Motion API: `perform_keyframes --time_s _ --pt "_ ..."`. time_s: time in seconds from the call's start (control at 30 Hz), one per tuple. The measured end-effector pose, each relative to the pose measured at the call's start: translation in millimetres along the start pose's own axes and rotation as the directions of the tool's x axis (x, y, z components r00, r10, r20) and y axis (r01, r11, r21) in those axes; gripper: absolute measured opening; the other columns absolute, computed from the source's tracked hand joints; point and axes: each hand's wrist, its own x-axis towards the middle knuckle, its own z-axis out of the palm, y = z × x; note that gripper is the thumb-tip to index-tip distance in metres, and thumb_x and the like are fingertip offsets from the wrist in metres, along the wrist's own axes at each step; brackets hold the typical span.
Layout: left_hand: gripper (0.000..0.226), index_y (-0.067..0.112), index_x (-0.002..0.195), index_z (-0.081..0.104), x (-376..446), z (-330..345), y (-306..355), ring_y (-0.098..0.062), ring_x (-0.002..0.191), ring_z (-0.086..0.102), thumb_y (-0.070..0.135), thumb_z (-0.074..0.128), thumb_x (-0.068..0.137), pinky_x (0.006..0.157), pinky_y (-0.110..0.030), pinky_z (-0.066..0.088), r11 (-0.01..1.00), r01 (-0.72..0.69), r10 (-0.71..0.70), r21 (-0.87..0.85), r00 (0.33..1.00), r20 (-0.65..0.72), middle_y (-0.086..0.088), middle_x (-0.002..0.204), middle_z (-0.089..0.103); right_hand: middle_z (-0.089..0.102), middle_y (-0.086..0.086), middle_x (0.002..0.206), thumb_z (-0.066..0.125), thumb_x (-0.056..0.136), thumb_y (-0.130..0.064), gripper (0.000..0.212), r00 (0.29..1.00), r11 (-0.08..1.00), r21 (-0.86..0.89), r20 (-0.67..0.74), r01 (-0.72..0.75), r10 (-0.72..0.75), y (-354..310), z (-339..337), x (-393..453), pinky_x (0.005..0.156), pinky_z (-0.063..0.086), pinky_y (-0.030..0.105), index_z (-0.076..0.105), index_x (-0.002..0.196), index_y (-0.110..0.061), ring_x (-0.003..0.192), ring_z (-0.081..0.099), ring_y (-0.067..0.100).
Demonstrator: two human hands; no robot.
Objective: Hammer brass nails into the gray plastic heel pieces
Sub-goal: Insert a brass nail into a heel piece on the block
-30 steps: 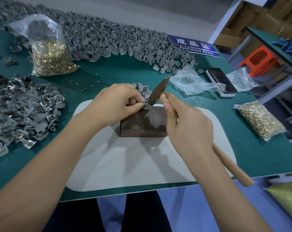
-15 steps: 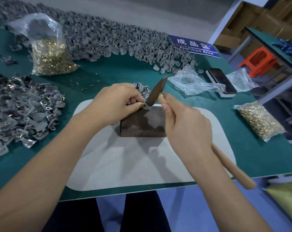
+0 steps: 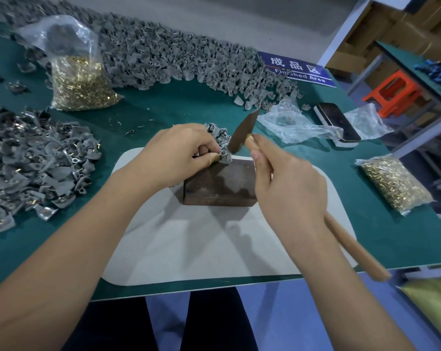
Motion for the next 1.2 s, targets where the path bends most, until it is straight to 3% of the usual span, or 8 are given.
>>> perform_keyframes --time_s 0.07,0.2,0.3,0.67,0.77,0.9,1.0,1.2 --pt "0.011 0.033 0.102 0.075 0 0 0 -0.010 0.082 0.053 0.031 0.069 0.093 0.069 -0.033 0.046 1.000 -0.001 0.001 -0.003 1.000 -0.005 0.012 0.088 0.059 0.072 0.003 0.093 0.039 0.109 -0.040 0.036 0.997 0.998 0.067 -0.078 -0.014 0.019 -2 -2 -1 0.059 0.034 0.036 0.056 0.140 -0.039 0.079 0.064 0.034" --pt "0.011 0.030 0.102 0.075 0 0 0 -0.011 0.082 0.054 0.030 0.069 0.093 0.068 -0.033 0.046 1.000 -0.011 0.011 -0.001 1.000 -0.012 0.011 0.088 0.060 0.073 0.003 0.090 0.039 0.108 -0.042 0.032 1.000 1.000 0.009 0.026 0.007 -0.007 0 -1 0 0.059 0.033 0.037 0.059 0.134 -0.041 0.081 0.065 0.037" --pt "0.011 0.030 0.101 0.075 0 0 0 -0.011 0.081 0.053 0.030 0.069 0.093 0.066 -0.031 0.041 1.000 -0.006 0.006 0.000 1.000 -0.016 0.011 0.086 0.059 0.074 0.001 0.097 0.039 0.109 -0.040 0.036 0.994 0.995 0.100 -0.102 -0.025 0.035 -1 -1 -2 0.059 0.038 0.037 0.058 0.139 -0.039 0.081 0.064 0.032" --pt "0.013 0.029 0.102 0.075 -1 0 2 -0.010 0.080 0.051 0.027 0.067 0.092 0.064 -0.028 0.034 1.000 -0.013 0.013 0.009 1.000 -0.026 0.012 0.085 0.056 0.071 0.000 0.084 0.041 0.108 -0.040 0.029 1.000 0.998 0.062 -0.017 -0.004 0.006 -2 3 -4 0.057 0.029 0.035 0.060 0.130 -0.041 0.076 0.062 0.035" --pt "0.013 0.030 0.104 0.075 0 -1 1 -0.009 0.079 0.048 0.029 0.067 0.093 0.064 -0.028 0.032 1.000 -0.007 0.007 0.018 1.000 -0.019 0.012 0.085 0.055 0.074 -0.003 0.093 0.041 0.109 -0.040 0.033 0.988 0.985 0.165 -0.143 -0.042 0.066 -2 1 -5 0.059 0.032 0.034 0.060 0.135 -0.040 0.079 0.063 0.027" --pt "0.014 0.029 0.103 0.075 0 0 2 -0.008 0.079 0.047 0.028 0.066 0.093 0.064 -0.028 0.031 1.000 -0.011 0.011 0.020 1.000 -0.026 0.013 0.085 0.054 0.073 0.001 0.089 0.041 0.108 -0.041 0.031 1.000 0.998 0.064 -0.003 -0.001 0.001 0 2 -4 0.059 0.030 0.036 0.060 0.132 -0.041 0.080 0.063 0.034" --pt "0.013 0.030 0.103 0.074 0 -1 3 -0.010 0.080 0.048 0.029 0.066 0.093 0.063 -0.028 0.031 1.000 -0.002 0.003 0.025 1.000 -0.019 0.012 0.085 0.055 0.075 -0.002 0.097 0.040 0.109 -0.041 0.034 0.990 0.990 0.135 -0.131 -0.038 0.055 0 1 -3 0.059 0.031 0.035 0.060 0.136 -0.039 0.082 0.063 0.030" --pt "0.009 0.032 0.099 0.072 0 2 1 -0.008 0.077 0.047 0.031 0.066 0.093 0.059 -0.027 0.032 0.999 -0.026 0.027 0.040 0.999 -0.023 0.014 0.080 0.052 0.073 -0.004 0.090 0.041 0.107 -0.046 0.027 0.998 0.996 0.069 -0.001 -0.056 0.056 7 -2 5 0.061 0.034 0.035 0.058 0.128 -0.045 0.082 0.063 0.033"
